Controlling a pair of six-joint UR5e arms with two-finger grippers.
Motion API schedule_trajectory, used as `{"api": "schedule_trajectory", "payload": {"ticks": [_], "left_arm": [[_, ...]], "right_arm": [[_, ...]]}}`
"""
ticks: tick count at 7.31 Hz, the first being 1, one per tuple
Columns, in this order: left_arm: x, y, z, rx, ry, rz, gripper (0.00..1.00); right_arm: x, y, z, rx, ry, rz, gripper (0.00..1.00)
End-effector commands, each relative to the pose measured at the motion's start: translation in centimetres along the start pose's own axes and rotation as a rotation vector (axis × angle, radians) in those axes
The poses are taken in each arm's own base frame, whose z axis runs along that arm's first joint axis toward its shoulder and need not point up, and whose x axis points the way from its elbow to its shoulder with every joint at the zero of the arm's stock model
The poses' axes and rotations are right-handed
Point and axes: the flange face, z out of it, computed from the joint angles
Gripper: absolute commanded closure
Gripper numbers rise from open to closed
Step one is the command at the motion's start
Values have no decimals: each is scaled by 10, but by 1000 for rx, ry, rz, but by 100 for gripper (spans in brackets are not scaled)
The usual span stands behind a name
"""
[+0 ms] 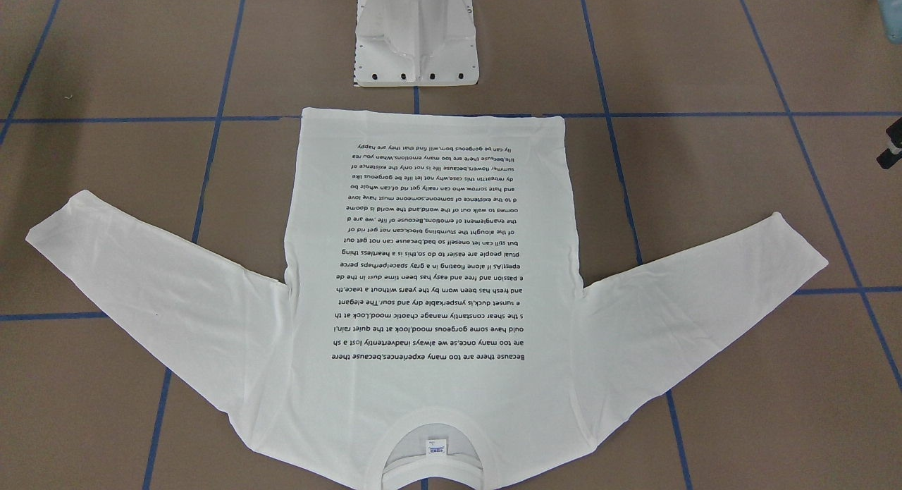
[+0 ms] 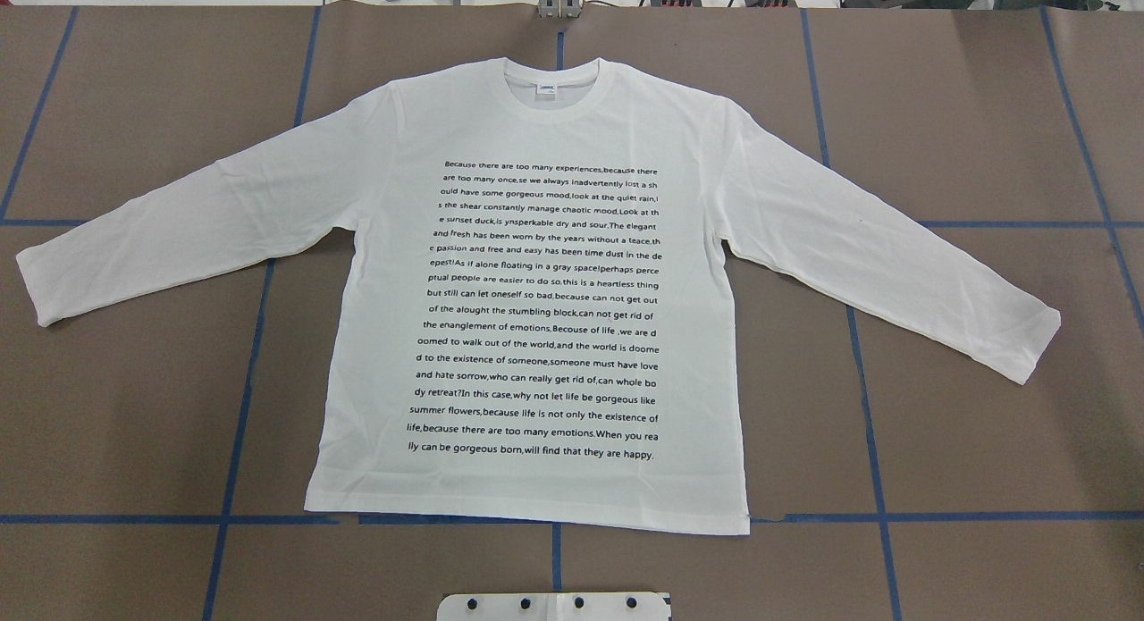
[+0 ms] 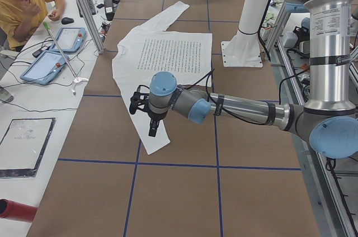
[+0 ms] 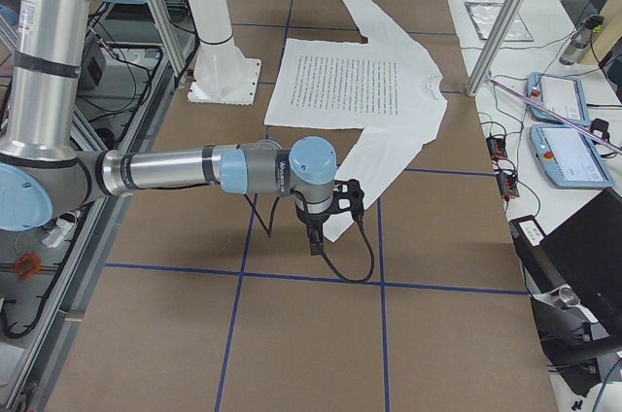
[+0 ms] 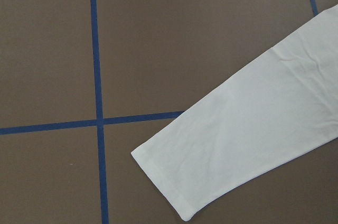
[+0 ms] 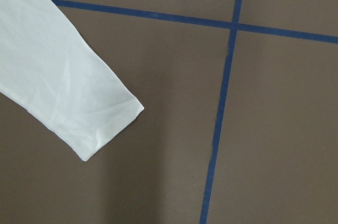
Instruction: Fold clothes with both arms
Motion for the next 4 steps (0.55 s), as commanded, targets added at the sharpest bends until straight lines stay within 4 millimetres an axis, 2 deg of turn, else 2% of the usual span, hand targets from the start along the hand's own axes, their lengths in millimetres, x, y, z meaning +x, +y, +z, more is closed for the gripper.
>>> {"api": "schedule_trajectory", "payload": {"ticks": [1, 4], "left_arm": [[-1, 0, -2, 3, 2, -2, 0], [7, -4, -4, 15, -2, 6, 0]], "right_arm": [[-5, -2, -1, 7, -43, 1, 0], [-9, -3, -1, 12, -79, 2, 0]]}}
